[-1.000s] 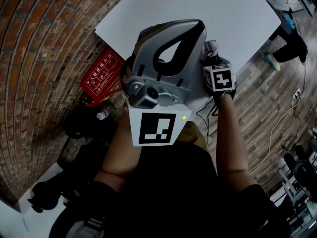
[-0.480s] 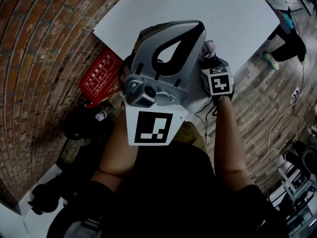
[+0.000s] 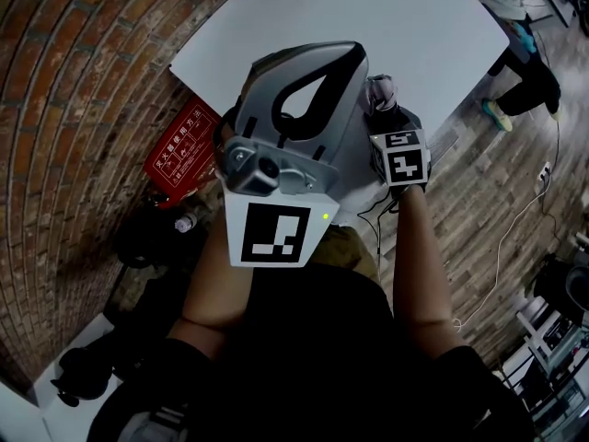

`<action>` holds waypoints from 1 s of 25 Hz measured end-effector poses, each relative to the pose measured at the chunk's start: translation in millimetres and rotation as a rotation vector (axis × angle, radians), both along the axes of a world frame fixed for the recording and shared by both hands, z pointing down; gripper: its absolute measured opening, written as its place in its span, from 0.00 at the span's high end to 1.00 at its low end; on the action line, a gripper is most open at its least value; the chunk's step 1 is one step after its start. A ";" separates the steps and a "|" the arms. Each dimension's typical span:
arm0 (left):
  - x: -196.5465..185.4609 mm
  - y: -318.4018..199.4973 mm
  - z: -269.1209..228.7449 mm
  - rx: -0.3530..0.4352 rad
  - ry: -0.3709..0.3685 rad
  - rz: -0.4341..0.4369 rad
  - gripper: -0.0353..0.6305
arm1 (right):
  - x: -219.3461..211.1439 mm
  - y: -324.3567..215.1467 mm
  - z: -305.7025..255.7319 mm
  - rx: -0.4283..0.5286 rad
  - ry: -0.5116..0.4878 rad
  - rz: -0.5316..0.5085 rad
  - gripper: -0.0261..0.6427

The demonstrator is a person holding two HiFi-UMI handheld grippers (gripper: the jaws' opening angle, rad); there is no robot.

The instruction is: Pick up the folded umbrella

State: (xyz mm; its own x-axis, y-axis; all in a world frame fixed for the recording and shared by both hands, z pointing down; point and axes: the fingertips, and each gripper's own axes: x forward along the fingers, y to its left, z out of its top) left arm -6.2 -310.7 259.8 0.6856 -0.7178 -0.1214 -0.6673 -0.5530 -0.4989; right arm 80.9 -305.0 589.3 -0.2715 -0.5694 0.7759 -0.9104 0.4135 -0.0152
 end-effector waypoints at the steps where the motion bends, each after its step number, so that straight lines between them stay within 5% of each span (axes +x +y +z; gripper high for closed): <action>1: -0.1 0.4 -1.0 0.001 0.001 -0.003 0.93 | 0.4 -1.3 -4.5 0.014 -0.002 -0.001 0.62; 25: -1.8 28.8 -55.0 0.095 0.008 -0.075 0.93 | -11.4 -19.9 -177.0 0.446 -0.070 -0.089 0.61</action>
